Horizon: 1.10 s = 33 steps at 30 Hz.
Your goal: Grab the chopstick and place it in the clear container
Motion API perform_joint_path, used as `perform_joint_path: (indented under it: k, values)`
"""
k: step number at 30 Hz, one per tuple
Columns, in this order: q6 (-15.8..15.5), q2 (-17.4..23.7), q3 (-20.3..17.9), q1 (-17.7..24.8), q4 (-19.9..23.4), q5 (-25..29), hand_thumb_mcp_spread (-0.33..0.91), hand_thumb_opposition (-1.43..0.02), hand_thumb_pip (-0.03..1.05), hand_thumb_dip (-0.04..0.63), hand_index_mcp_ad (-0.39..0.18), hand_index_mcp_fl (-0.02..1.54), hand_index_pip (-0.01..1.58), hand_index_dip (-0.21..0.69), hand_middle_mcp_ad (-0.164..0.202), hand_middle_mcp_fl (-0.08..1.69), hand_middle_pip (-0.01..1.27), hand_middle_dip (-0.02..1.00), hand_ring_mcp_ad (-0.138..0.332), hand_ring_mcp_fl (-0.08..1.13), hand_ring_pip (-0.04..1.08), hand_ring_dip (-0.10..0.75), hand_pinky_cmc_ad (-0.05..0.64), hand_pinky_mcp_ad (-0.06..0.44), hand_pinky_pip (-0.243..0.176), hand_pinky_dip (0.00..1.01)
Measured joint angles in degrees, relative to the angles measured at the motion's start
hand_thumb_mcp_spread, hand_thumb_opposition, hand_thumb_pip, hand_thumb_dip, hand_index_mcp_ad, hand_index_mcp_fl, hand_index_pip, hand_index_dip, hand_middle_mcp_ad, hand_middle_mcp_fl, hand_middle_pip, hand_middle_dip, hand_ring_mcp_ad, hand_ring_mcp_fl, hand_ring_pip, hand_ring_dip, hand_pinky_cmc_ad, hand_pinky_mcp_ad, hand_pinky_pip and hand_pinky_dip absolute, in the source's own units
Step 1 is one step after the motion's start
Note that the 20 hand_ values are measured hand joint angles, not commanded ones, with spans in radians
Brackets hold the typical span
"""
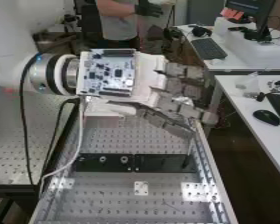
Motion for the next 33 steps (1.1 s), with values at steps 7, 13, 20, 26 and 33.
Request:
perform_joint_path:
  k: [7,13,20,26,33]
  values:
    - [3.12,-4.39,3.72,-2.41,-0.29,-3.79,0.33,-0.8,0.7,0.34,-0.021,0.54,0.06,0.466,0.105,0.66,0.12,0.72,0.187,0.12,0.1,0.213,0.461,0.333,-0.093,0.15]
    - [5.34,-8.03,7.05,-3.66,0.04,-6.68,0.37,-0.8,0.67,0.344,-0.021,0.65,0.21,0.468,0.105,0.64,0.11,0.75,0.178,0.12,0.11,0.215,0.447,0.328,-0.094,0.16]
    - [7.14,-11.24,10.41,-4.07,-0.47,-7.55,0.38,-0.8,0.61,0.342,-0.021,0.75,0.34,0.456,0.101,0.65,0.11,0.77,0.176,0.12,0.1,0.215,0.429,0.314,-0.094,0.16]
    - [8.22,-13.48,12.4,-4.31,-1.06,-9.84,0.4,-0.82,0.61,0.342,-0.03,0.75,0.4,0.456,0.103,0.67,0.11,0.77,0.171,0.15,0.11,0.215,0.428,0.314,-0.094,0.16]
    - [9.24,-16.45,14.8,-4.44,-2.6,-10.65,0.39,-0.82,0.61,0.344,-0.038,0.72,0.43,0.456,0.103,0.71,0.11,0.77,0.164,0.18,0.11,0.216,0.428,0.314,-0.094,0.16]
